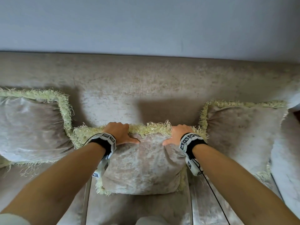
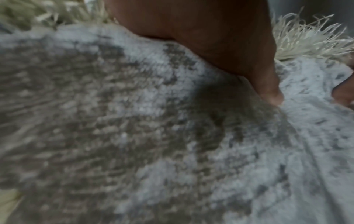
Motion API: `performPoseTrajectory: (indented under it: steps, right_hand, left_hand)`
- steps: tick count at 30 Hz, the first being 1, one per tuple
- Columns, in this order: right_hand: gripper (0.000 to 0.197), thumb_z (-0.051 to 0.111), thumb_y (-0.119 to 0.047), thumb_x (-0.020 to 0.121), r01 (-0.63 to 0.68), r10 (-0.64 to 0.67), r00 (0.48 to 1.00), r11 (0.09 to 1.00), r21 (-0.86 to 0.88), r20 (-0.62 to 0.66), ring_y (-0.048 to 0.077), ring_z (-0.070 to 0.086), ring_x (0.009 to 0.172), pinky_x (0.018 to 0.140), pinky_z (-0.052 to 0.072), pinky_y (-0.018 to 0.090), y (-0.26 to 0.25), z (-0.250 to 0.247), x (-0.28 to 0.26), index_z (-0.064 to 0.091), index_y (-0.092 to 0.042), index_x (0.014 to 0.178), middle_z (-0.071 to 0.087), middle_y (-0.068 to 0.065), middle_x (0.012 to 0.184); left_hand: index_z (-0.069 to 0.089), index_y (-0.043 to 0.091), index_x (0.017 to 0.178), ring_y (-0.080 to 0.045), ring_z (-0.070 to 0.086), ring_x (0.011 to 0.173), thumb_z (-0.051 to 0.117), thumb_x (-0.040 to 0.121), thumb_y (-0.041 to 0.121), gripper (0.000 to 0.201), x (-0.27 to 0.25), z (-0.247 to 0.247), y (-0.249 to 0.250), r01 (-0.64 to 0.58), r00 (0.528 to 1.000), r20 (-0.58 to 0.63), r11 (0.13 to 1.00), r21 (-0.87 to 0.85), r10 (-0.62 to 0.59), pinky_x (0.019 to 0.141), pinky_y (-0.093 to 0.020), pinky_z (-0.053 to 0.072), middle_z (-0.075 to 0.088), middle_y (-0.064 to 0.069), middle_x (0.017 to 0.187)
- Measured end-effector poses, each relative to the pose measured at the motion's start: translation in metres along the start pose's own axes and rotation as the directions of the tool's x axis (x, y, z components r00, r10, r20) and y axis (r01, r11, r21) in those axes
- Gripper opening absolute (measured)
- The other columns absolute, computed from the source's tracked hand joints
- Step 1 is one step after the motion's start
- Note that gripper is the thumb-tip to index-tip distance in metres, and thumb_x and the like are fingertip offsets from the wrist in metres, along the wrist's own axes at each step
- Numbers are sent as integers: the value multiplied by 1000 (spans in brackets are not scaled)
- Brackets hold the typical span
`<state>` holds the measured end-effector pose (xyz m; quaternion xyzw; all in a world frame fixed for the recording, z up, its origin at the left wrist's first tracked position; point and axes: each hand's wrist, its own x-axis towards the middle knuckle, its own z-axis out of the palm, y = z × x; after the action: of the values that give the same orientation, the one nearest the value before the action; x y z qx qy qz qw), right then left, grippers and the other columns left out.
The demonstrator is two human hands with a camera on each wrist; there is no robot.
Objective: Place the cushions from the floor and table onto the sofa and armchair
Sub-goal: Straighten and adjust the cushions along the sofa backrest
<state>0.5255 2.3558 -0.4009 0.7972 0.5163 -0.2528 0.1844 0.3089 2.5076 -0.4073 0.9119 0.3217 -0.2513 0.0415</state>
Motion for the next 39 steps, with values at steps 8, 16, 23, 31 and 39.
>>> performPoseTrajectory:
  steps: [8, 16, 23, 31, 39]
  right_hand:
    - [66, 60, -79, 71, 13, -14, 999, 999, -29, -42, 15, 41, 52, 66, 43, 29, -2, -34, 14, 32, -20, 58, 40, -4, 57]
    - [66, 59, -81, 69, -4, 1, 997, 999, -43, -81, 17, 46, 56, 68, 49, 30, 3, -59, 41, 33, -21, 60, 43, -6, 58]
    - [65, 57, -82, 69, -23, 17, 993, 999, -49, -118, 16, 50, 58, 70, 50, 29, 11, -70, 63, 36, -21, 62, 45, -6, 59]
    - [82, 61, -79, 69, -57, 55, 986, 998, -11, -155, 25, 62, 96, 84, 52, 37, 22, -74, 104, 53, -14, 118, 64, 4, 102]
    - [89, 63, -73, 73, -136, 121, 956, 990, -38, -268, 31, 48, 121, 101, 37, 43, 18, -62, 141, 43, -11, 134, 51, 14, 131]
  left_hand:
    - [60, 19, 72, -11, 58, 59, 35, 56, 100, 87, 16, -23, -17, 27, 999, -33, 999, 17, -26, 61, -26, 48, 62, 6, 64]
    - [54, 20, 64, -9, 56, 55, 35, 56, 100, 83, 37, -44, -26, 73, 996, -49, 997, -3, -73, 59, -26, 46, 61, 7, 61]
    - [62, 20, 77, -11, 57, 58, 34, 52, 101, 90, 66, -58, -28, 84, 995, -47, 996, 25, -83, 60, -27, 43, 62, 7, 65]
    - [55, 18, 99, -18, 62, 82, 44, 59, 95, 88, 105, -60, -35, 156, 984, -87, 987, -27, -158, 78, -33, 46, 64, 4, 85]
    - [45, 20, 130, -28, 48, 125, 57, 73, 78, 83, 127, -41, -42, 288, 944, -131, 950, -125, -303, 109, -56, 29, 52, -9, 133]
